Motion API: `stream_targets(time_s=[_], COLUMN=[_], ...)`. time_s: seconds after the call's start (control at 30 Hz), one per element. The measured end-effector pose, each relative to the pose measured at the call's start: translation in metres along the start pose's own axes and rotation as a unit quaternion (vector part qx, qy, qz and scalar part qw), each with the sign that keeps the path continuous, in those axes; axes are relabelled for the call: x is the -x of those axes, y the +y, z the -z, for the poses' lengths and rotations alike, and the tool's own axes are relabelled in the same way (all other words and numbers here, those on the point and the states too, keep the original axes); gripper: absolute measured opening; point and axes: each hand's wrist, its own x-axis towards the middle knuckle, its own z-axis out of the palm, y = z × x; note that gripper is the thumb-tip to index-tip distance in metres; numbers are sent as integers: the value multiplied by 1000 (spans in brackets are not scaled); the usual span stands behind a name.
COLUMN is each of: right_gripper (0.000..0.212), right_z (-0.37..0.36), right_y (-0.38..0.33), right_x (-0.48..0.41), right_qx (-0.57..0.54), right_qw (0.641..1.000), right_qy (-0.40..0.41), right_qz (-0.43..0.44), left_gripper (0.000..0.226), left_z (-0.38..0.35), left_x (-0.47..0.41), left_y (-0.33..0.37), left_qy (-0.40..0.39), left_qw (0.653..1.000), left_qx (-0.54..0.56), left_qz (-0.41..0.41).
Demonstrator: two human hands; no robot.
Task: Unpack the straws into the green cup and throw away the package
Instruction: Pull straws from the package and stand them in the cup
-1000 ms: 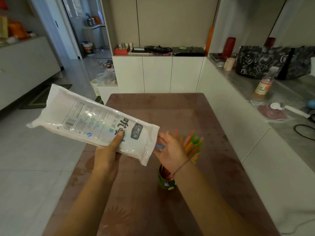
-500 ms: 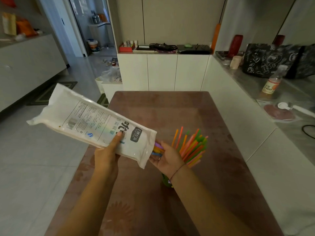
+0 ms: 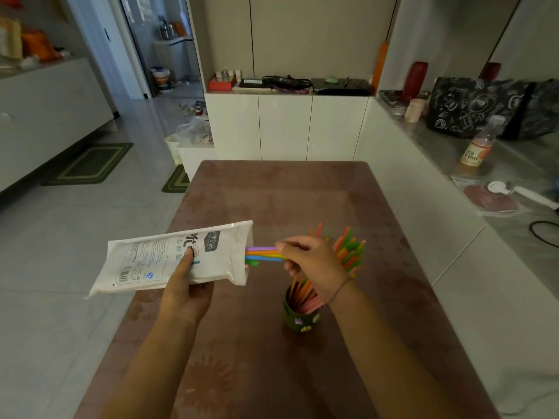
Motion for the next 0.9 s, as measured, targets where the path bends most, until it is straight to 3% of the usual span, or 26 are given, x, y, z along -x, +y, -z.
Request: stream_targets(time_s=[0.17, 0.33, 0.4, 0.63, 0.9], right_gripper=[10, 10, 11, 13, 12], right_z=[29, 26, 15, -5, 37], right_y=[-13, -12, -8, 2, -10], right_x=[-6, -6, -5, -1, -13], right_qx=[-28, -262, -299, -207, -99], right_qw=[999, 964, 954, 977, 978], right_qy=[33, 35, 22, 14, 169], right_qz=[15, -15, -23, 52, 66], left_gripper=[39, 30, 27, 26, 29], left_z=[2, -3, -7, -14, 3], left_x=[-1, -2, -1, 3, -11], left_y=[1, -7, -12, -28, -11], left_qy=[36, 26, 17, -9, 26], left_qw=[999, 999, 999, 998, 999], left_qx=[20, 11, 8, -15, -10], left_qz=[27, 40, 44, 55, 35])
